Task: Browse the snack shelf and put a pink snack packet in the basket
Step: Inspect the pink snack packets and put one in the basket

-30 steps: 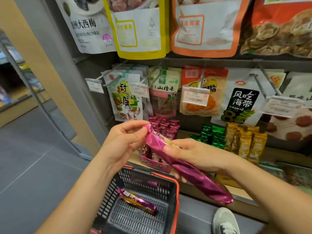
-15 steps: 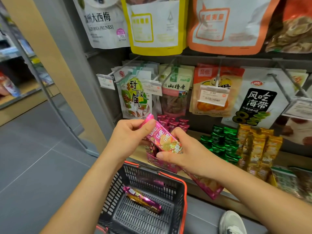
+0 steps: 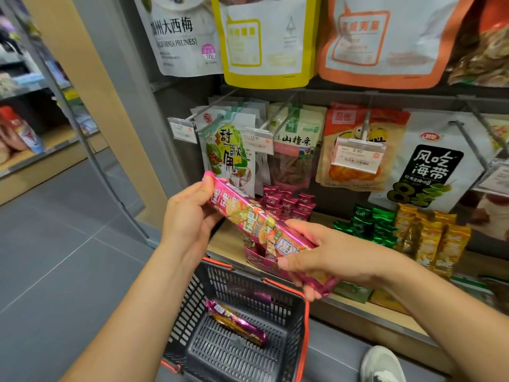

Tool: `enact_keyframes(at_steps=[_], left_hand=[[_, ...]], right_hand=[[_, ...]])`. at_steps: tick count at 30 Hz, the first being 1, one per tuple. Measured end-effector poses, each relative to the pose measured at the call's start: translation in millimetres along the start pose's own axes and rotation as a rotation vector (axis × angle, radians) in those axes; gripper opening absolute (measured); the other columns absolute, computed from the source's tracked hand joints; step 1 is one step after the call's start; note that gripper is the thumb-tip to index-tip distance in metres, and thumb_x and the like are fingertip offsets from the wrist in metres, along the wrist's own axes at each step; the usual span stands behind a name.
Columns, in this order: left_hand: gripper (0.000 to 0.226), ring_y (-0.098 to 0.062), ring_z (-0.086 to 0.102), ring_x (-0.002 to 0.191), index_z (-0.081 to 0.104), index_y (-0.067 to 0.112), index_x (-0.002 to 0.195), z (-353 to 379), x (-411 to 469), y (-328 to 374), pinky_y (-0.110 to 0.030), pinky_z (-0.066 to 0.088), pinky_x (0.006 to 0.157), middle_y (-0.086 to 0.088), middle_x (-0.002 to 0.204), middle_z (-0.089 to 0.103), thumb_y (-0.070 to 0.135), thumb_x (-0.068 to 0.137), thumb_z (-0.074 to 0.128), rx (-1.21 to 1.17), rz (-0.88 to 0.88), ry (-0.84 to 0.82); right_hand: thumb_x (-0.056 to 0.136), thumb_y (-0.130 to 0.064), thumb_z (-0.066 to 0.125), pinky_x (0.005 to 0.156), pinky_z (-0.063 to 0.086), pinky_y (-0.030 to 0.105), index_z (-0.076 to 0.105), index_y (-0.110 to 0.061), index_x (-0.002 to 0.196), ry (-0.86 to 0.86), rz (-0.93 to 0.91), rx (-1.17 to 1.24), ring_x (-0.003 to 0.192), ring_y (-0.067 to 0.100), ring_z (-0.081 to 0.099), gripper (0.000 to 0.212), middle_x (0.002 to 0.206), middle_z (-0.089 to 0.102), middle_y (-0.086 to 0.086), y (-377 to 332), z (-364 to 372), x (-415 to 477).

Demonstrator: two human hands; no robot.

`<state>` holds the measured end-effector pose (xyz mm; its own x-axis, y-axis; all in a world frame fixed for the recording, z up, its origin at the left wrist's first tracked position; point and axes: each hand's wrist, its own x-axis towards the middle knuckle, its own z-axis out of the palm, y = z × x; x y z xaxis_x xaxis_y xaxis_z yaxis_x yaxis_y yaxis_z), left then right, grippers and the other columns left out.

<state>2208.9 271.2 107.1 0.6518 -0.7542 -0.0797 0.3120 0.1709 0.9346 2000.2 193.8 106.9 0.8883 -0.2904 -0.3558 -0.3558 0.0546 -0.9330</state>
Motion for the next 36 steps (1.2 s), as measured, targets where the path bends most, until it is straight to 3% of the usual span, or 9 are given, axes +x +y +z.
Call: enact_keyframes(at_steps=[6,10,13,16,19,23,31,34,36], left_hand=[[0.039,-0.011,0.072,0.078,0.078,0.017,0.071,-9.6,11.1,-2.4,-0.027,0.059,0.067,-0.002,0.080,0.076,0.028,0.099,0.053,0.001,0.019,0.119],[0.043,-0.020,0.073,0.088,0.063,0.027,0.107,-12.3,11.1,-8.0,-0.032,0.059,0.072,0.000,0.090,0.076,0.061,0.080,0.066,0.268,-0.127,-0.095],[0.048,-0.028,0.073,0.087,0.058,0.028,0.112,-9.9,9.7,-14.5,-0.030,0.059,0.066,-0.007,0.097,0.075,0.048,0.073,0.077,0.254,-0.129,-0.145],[0.029,-0.028,0.073,0.089,0.057,0.019,0.114,-6.7,10.1,-14.1,-0.032,0.059,0.066,-0.010,0.101,0.074,0.023,0.087,0.069,0.129,-0.055,-0.079],[0.019,-0.025,0.073,0.085,0.058,0.016,0.111,-9.0,11.9,-13.3,-0.033,0.058,0.065,-0.009,0.095,0.074,0.015,0.092,0.062,0.040,-0.051,-0.042],[0.018,-0.022,0.073,0.083,0.056,0.014,0.110,-11.0,13.3,-13.8,-0.035,0.059,0.065,-0.005,0.087,0.075,0.007,0.094,0.057,-0.016,-0.058,-0.023],[0.022,-0.020,0.072,0.086,0.057,0.013,0.116,-10.8,13.9,-16.9,-0.036,0.059,0.069,-0.008,0.095,0.071,0.011,0.095,0.055,-0.142,-0.107,-0.038],[0.042,-0.015,0.073,0.083,0.057,0.019,0.111,-11.9,13.8,-14.4,-0.034,0.059,0.066,-0.001,0.083,0.074,0.039,0.078,0.074,-0.045,-0.160,-0.049],[0.040,-0.012,0.072,0.071,0.057,0.019,0.102,-12.0,14.7,-15.7,-0.029,0.057,0.058,0.002,0.074,0.074,0.038,0.073,0.078,0.026,-0.159,-0.002]], right_hand=[[0.093,-0.009,0.061,0.052,0.051,0.025,0.052,-0.017,0.121,0.104,-0.057,-0.092,0.062,0.019,0.059,0.031,0.081,0.063,0.011,2.4,6.6,1.6],[0.093,-0.023,0.062,0.058,0.047,0.021,0.052,-0.024,0.120,0.329,-0.152,-0.474,0.063,0.003,0.056,0.029,0.087,0.064,-0.004,10.0,9.4,5.4],[0.092,-0.029,0.064,0.062,0.047,0.020,0.048,-0.026,0.127,0.377,-0.215,-0.619,0.068,0.001,0.057,0.039,0.091,0.062,-0.010,15.8,11.8,5.6],[0.090,-0.039,0.065,0.058,0.044,0.014,0.050,-0.031,0.128,0.262,-0.195,-0.360,0.067,-0.002,0.057,0.042,0.089,0.066,-0.007,11.3,8.6,2.4],[0.094,-0.038,0.059,0.056,0.041,0.018,0.060,-0.019,0.123,0.180,-0.085,-0.065,0.070,0.010,0.055,0.035,0.090,0.070,0.007,6.1,1.6,-2.2],[0.081,-0.034,0.071,0.057,0.045,0.018,0.071,-0.007,0.107,0.164,-0.051,0.003,0.070,0.015,0.057,0.037,0.085,0.070,0.010,6.4,-5.0,-5.8],[0.069,-0.043,0.083,0.063,0.056,0.032,0.077,-0.014,0.086,0.409,-0.042,-0.310,0.066,0.018,0.068,0.033,0.077,0.075,0.011,13.2,-1.9,-0.5],[0.066,-0.054,0.079,0.074,0.056,0.038,0.076,-0.021,0.096,0.520,-0.086,-0.644,0.077,0.013,0.068,0.045,0.080,0.074,0.000,16.3,3.1,-0.3],[0.070,-0.058,0.075,0.077,0.053,0.037,0.073,-0.021,0.105,0.536,-0.174,-0.779,0.083,0.012,0.065,0.051,0.086,0.073,-0.004,18.2,5.5,-0.7]])
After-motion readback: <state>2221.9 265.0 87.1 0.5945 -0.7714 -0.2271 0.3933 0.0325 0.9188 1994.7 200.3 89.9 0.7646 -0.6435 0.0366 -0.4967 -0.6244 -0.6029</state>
